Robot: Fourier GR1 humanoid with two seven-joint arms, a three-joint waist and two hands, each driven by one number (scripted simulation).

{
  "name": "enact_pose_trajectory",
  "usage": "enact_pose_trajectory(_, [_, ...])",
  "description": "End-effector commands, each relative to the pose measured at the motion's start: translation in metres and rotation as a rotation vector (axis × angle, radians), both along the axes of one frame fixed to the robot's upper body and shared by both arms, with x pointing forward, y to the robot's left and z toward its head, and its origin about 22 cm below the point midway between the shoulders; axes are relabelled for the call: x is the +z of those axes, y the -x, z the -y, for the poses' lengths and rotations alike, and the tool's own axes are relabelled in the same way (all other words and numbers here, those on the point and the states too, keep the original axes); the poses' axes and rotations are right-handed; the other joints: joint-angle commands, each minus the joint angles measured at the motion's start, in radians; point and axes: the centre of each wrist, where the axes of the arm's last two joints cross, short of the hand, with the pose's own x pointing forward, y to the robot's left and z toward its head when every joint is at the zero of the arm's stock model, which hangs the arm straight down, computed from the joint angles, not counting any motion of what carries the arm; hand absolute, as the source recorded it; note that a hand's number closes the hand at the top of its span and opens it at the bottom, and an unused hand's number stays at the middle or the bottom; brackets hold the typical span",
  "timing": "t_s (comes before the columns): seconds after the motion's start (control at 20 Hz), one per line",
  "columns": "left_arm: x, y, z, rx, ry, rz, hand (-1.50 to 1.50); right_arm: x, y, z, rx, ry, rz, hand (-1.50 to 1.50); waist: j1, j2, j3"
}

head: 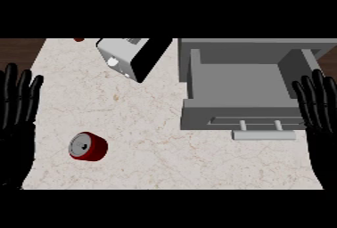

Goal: Pick up the can, place it into the drawer and close the drawer

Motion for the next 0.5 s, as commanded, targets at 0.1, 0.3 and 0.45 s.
enact_pose_trajectory(0.1, [-0.004,-0.011,0.009,-0.531,-0.005,-0.017,-1.50,-0.005,-0.006,-0.006,0.026,-0.017,-0.021,-1.50,-0.011,-0.026,0.005])
enact_pose_trajectory(0.3, [-0.016,-0.007,0.002,-0.822,-0.258,-0.242,-1.50,-0.030,0.001,0.004,-0.120,-0.097,-0.206,-1.50,-0.064,-0.011,0.006])
enact_pose_trajectory(0.45, [-0.022,-0.008,-0.029,-0.980,-0.279,-0.310,-1.50,-0.036,0.006,0.018,-0.207,-0.119,-0.260,-1.50,-0.036,-0.022,0.006])
